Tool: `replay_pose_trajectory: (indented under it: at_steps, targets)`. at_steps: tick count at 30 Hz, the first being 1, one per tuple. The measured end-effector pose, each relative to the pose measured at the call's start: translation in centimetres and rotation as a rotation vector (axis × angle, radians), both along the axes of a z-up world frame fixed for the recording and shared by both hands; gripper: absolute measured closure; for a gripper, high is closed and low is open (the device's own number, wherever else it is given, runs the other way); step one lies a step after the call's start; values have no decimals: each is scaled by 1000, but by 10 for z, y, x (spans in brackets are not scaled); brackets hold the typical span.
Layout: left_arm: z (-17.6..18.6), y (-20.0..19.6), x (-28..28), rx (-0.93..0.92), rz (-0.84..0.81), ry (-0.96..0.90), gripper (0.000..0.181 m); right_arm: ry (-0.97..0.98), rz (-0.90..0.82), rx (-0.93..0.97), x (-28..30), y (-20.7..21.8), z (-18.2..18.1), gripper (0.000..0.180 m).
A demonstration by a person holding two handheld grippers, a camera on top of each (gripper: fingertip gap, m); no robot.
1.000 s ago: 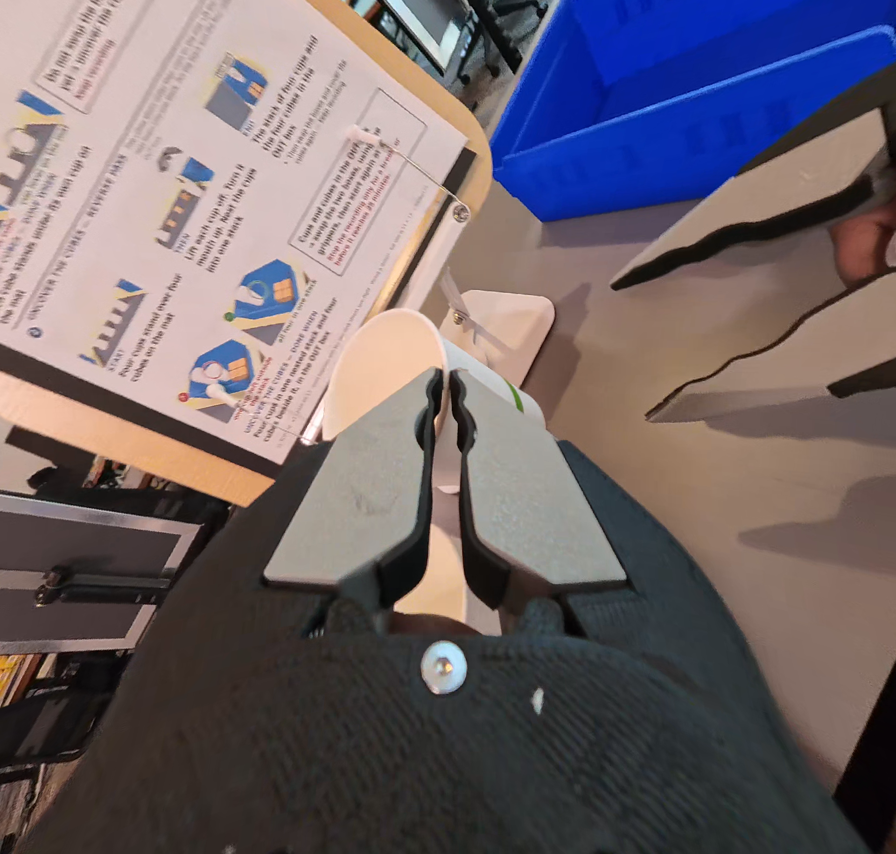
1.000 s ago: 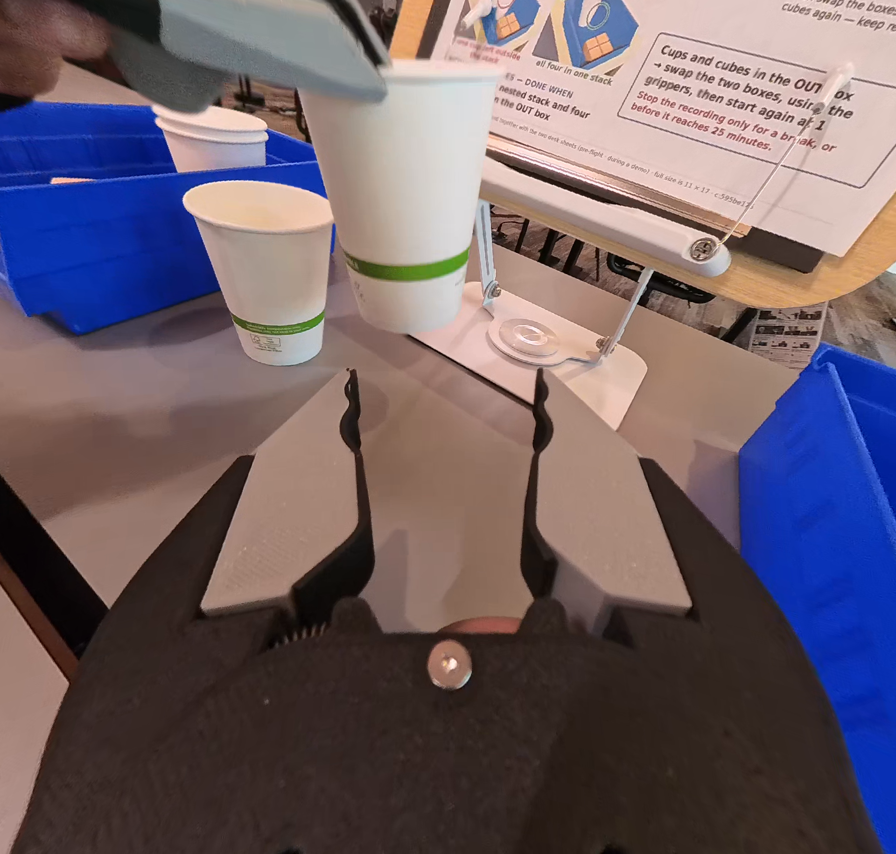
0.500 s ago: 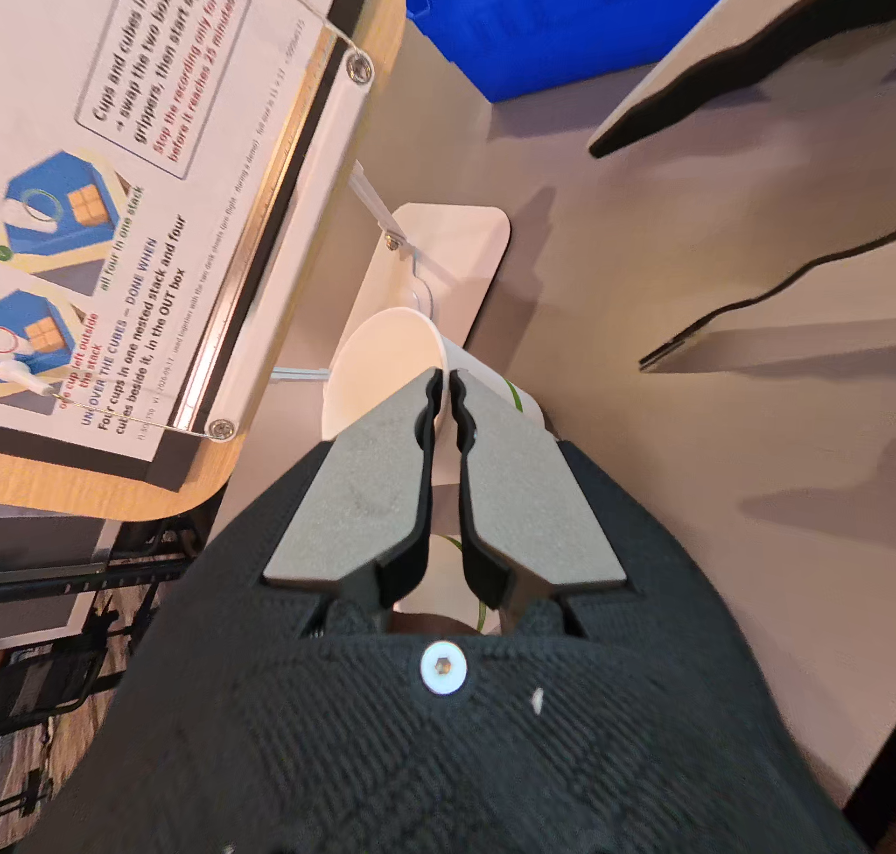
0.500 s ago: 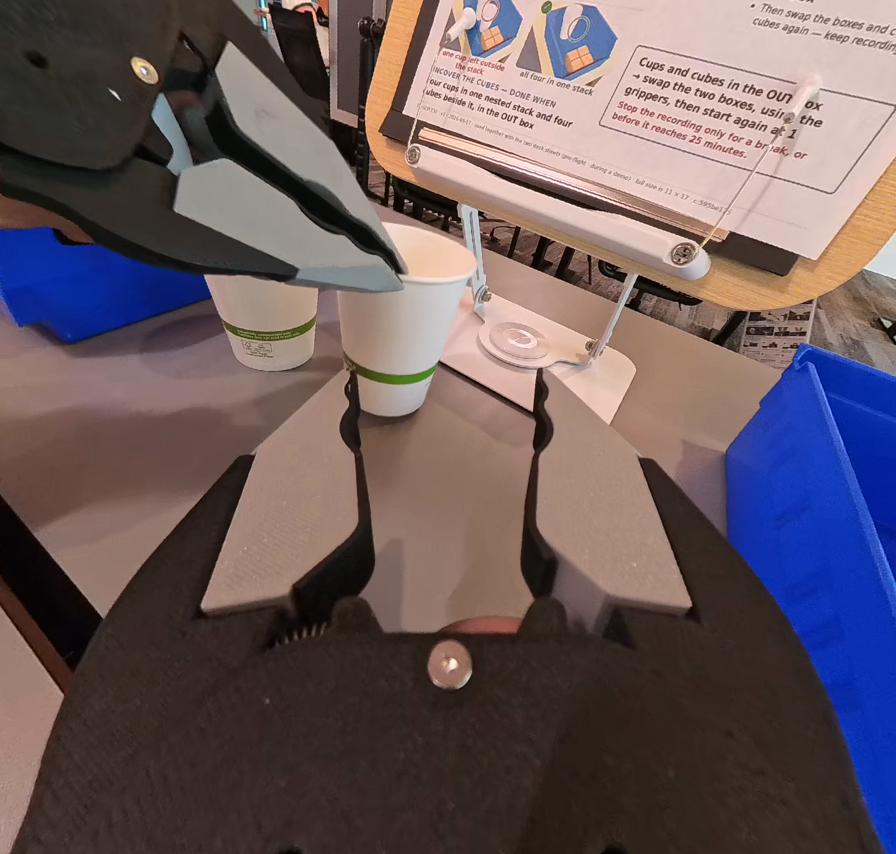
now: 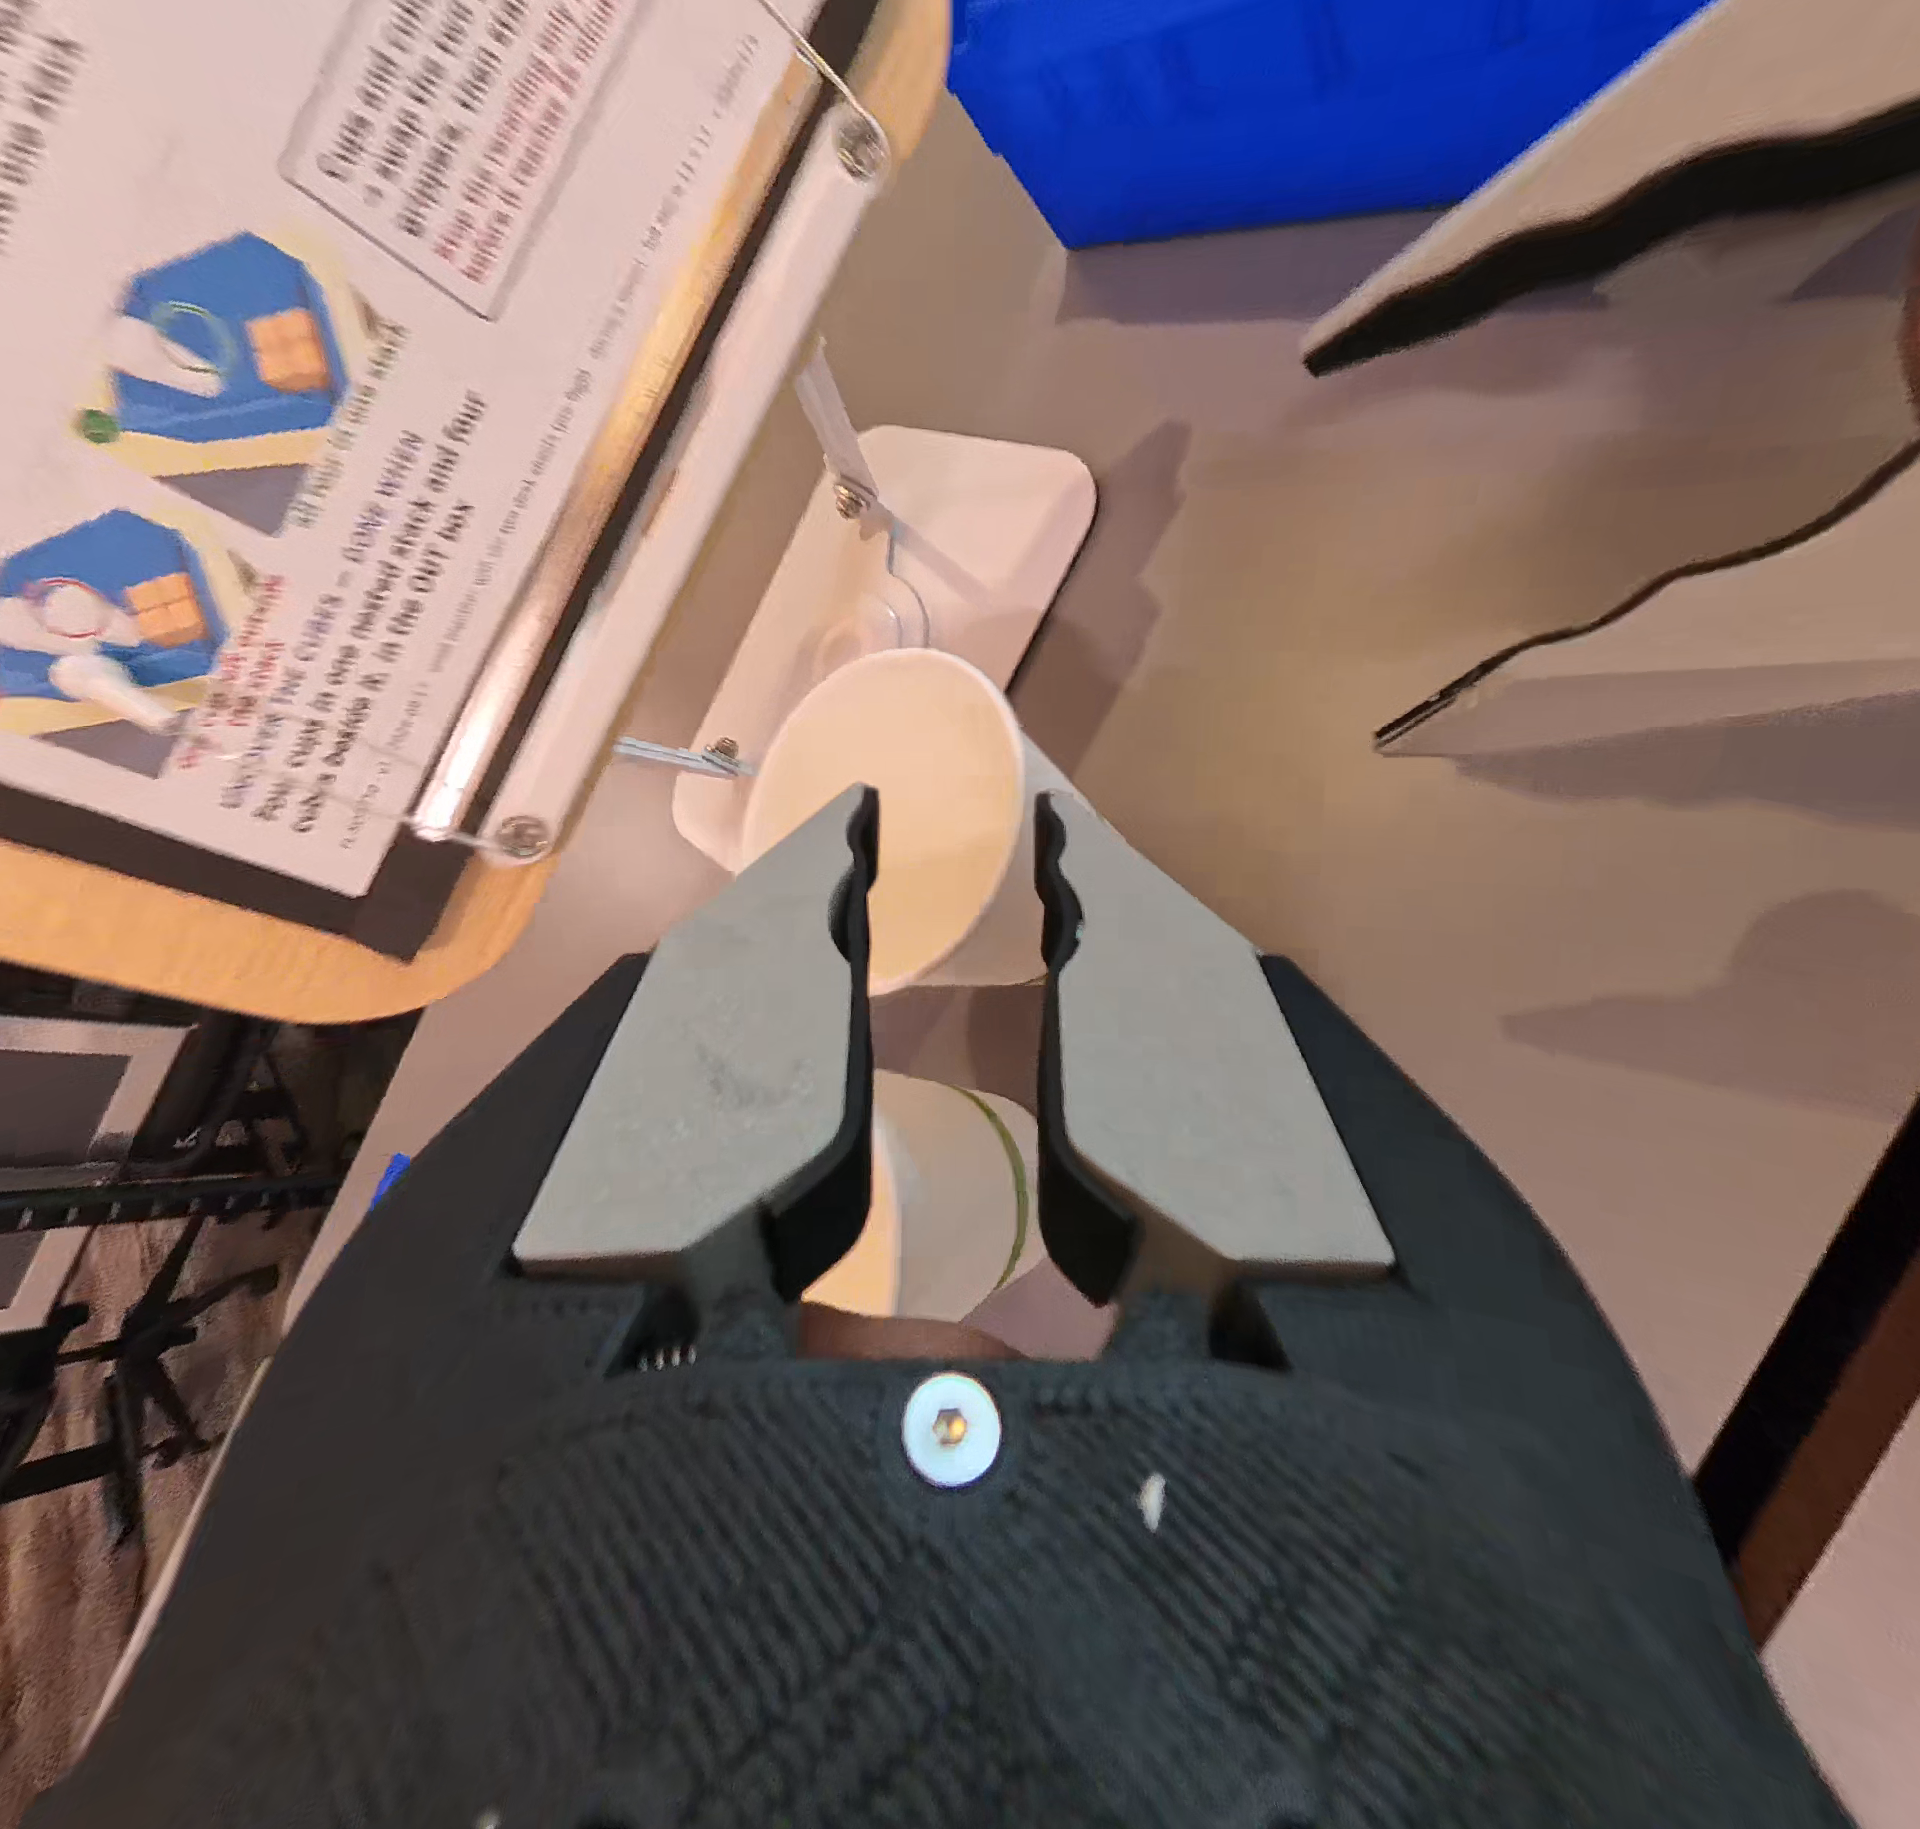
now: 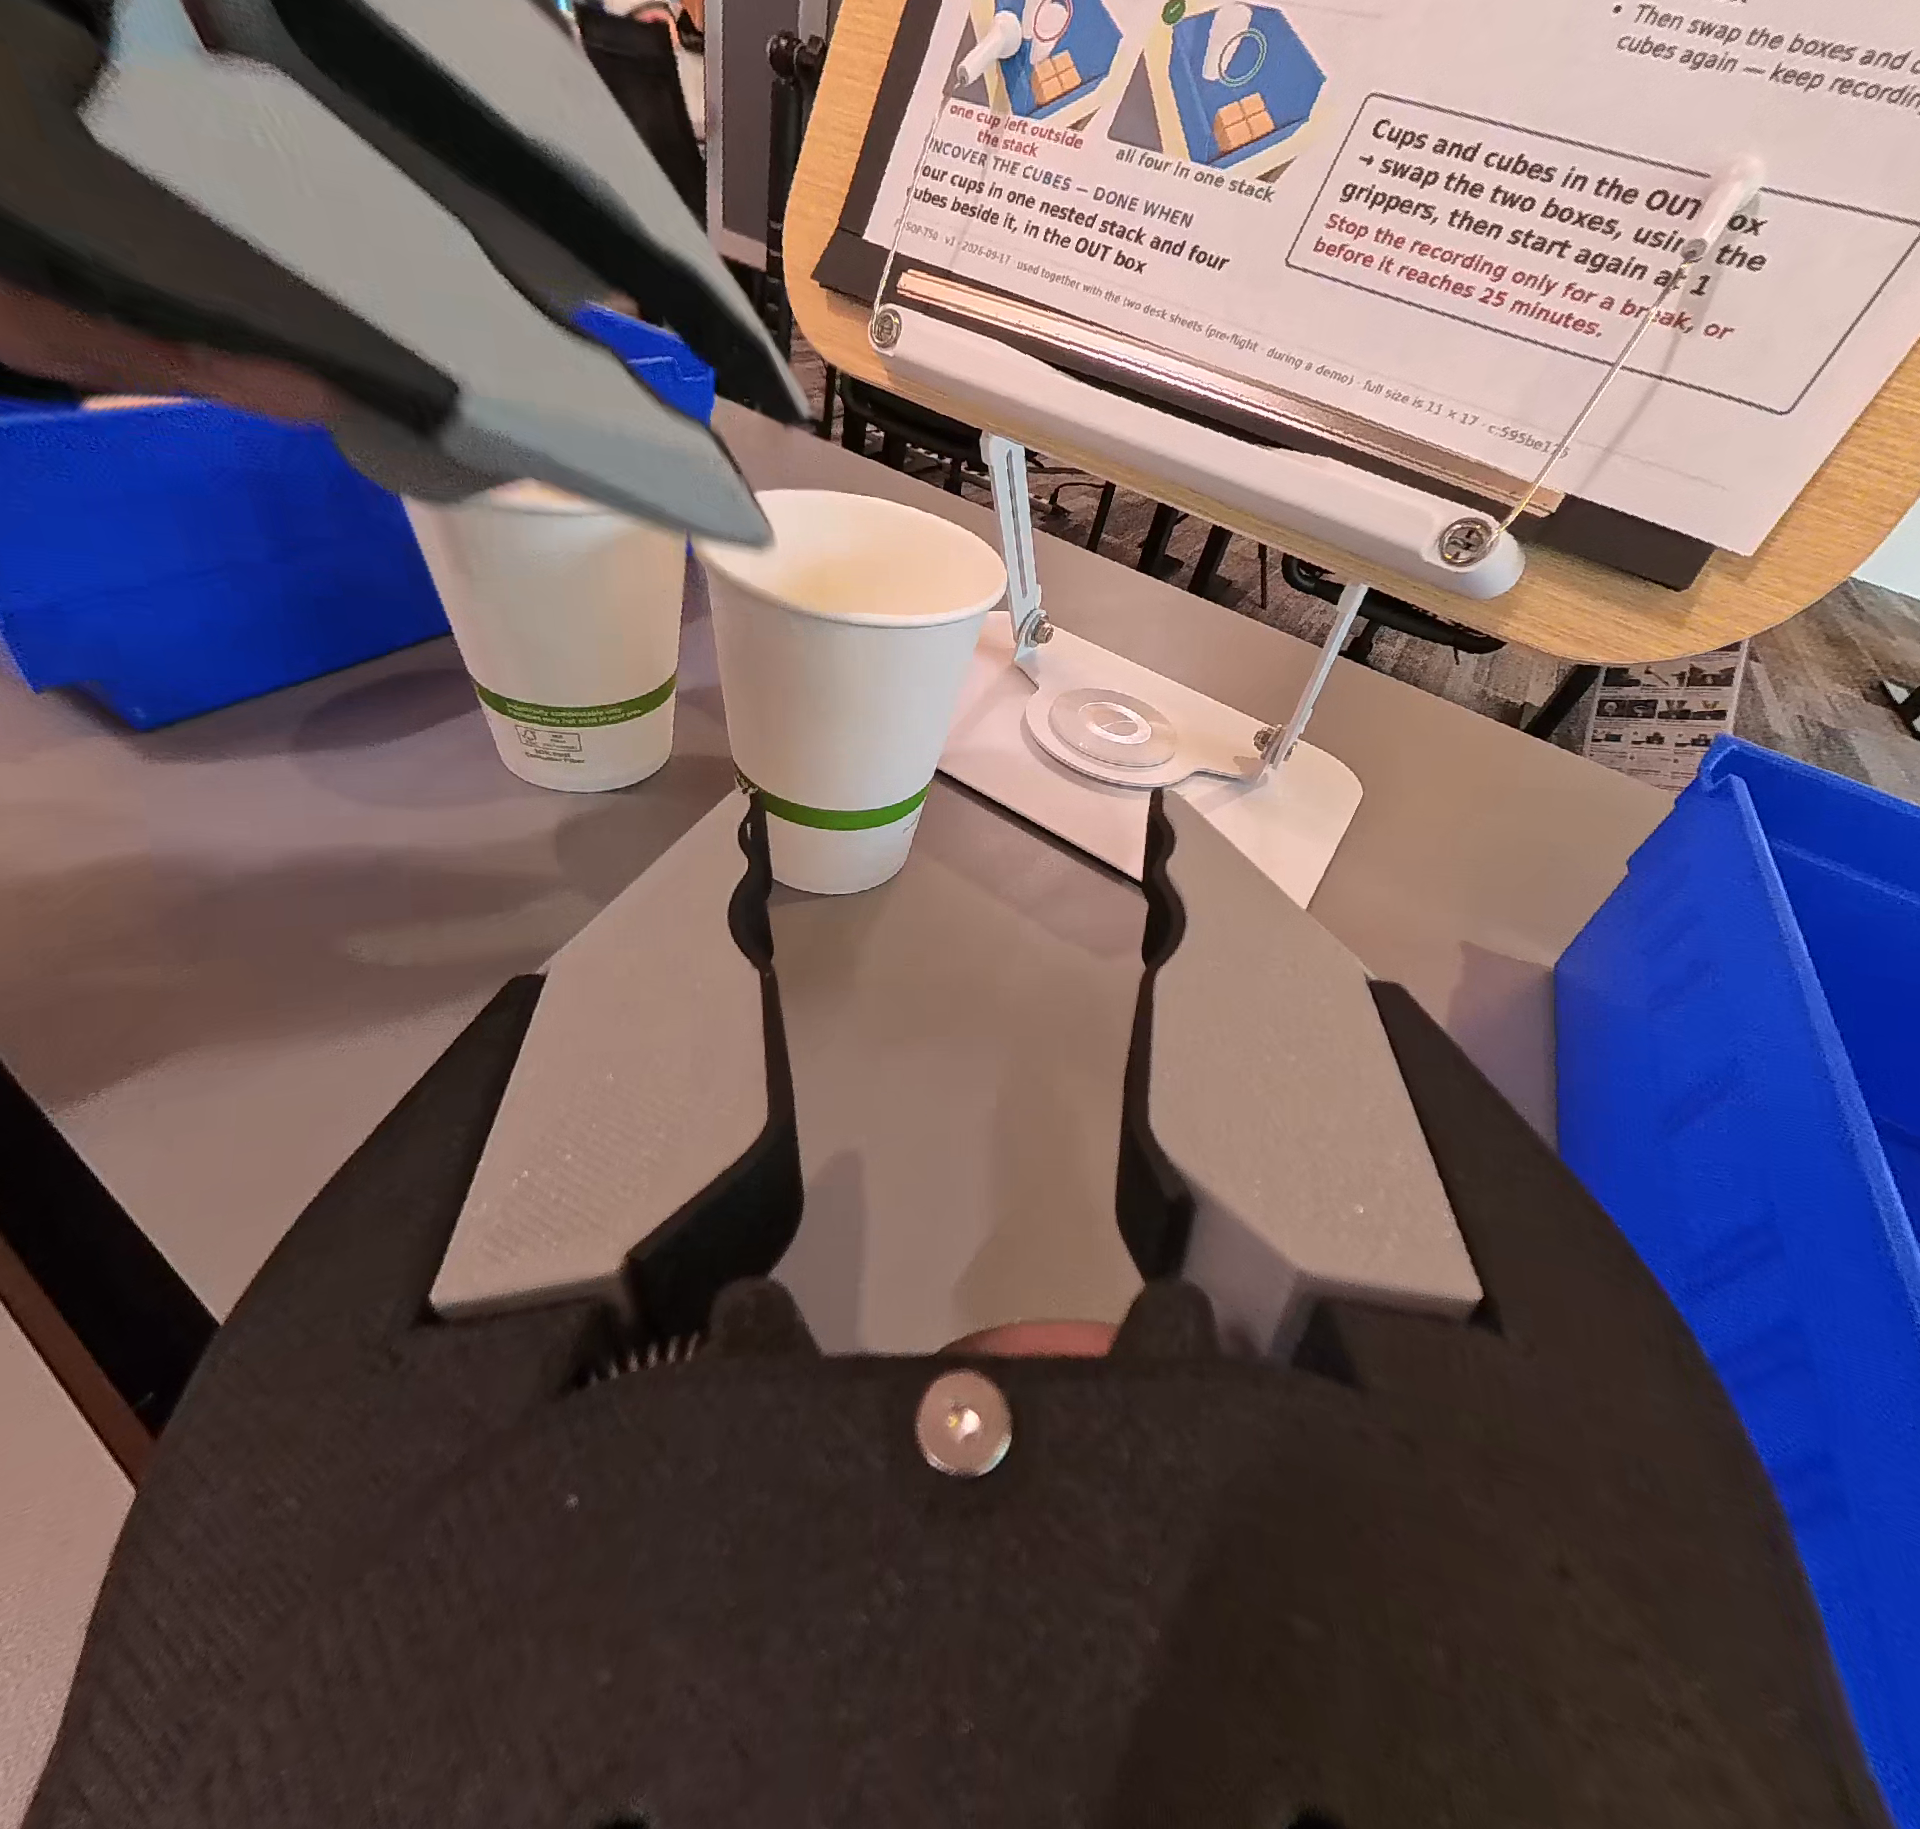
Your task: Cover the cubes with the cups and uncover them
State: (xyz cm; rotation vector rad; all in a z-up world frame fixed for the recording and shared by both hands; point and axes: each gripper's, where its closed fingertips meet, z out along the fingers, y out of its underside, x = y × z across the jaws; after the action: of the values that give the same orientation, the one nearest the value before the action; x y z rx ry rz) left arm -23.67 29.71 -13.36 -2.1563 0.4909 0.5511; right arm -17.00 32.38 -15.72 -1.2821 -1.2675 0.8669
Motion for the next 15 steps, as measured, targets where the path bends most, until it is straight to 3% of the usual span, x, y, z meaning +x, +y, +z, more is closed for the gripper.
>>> replay_pose_trajectory:
  at_steps: [4,8,15]
  targets:
    - [44,-24,-24,113,51,-25,154,3,0,0,0,0,1,110]
    - [71,-63,-83,198,186,-80,155,1,2,-1,0,-1,0,110]
    - [40,-124,-197,161,478,-146,156,-13,4,1,-1,-1,-4,109]
